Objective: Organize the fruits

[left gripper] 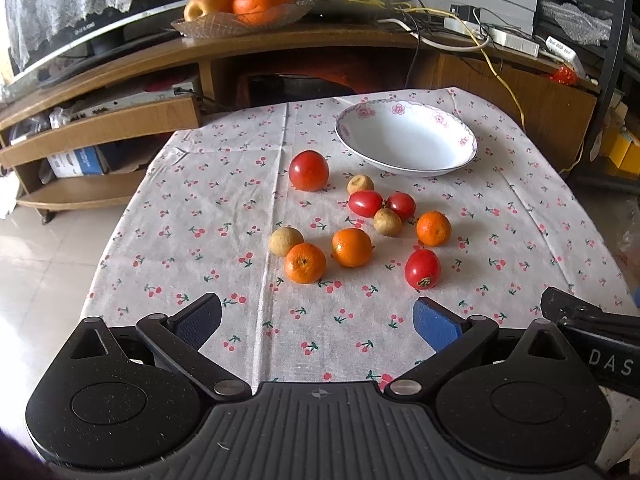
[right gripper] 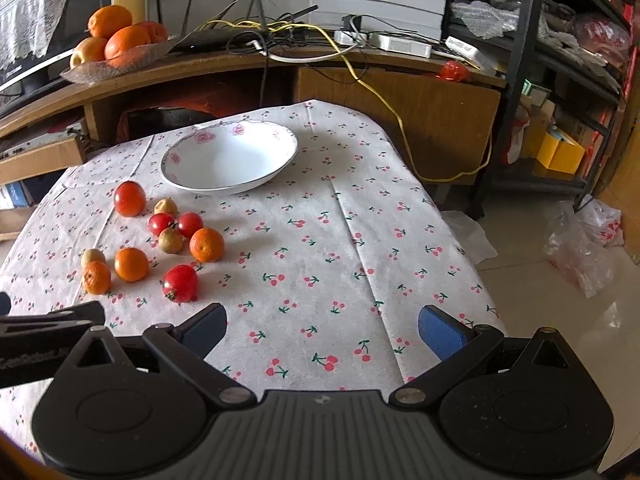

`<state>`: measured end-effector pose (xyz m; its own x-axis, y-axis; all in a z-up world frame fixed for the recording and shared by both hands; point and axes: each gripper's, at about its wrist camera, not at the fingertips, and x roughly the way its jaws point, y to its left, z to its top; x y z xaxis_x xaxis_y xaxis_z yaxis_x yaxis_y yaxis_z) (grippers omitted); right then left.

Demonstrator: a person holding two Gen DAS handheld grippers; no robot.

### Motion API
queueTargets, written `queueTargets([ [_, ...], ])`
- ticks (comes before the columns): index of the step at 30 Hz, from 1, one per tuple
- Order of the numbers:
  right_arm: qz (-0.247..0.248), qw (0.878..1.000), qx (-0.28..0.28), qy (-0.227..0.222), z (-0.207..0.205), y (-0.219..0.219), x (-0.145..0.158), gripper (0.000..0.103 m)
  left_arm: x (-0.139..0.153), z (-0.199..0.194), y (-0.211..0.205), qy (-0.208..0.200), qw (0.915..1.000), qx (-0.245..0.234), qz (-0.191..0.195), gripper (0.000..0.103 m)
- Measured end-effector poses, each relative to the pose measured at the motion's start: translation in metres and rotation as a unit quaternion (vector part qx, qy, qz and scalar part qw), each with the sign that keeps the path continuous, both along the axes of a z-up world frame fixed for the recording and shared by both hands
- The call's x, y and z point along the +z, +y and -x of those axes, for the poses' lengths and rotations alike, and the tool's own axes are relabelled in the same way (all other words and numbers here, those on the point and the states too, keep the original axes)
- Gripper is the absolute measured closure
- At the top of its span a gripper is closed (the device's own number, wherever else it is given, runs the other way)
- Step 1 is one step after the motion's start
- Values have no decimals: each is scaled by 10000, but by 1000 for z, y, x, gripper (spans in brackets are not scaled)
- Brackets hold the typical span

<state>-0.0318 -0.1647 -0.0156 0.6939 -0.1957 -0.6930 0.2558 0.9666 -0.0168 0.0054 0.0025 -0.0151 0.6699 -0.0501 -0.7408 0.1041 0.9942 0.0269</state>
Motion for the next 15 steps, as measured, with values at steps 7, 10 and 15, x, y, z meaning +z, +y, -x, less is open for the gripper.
queueTargets([
  [7,-19,10000,45,-12,1,3,1,0,-1,0,-1,23,10000,-19,11,0],
  [10,-22,10000,63,-16,1,3,1,0,-2,0,-1,41,10000,-9,11,0],
  [15,-30,10000,67,6,1,3,0,0,-2,1,-1,43,10000,-12,-13,0],
])
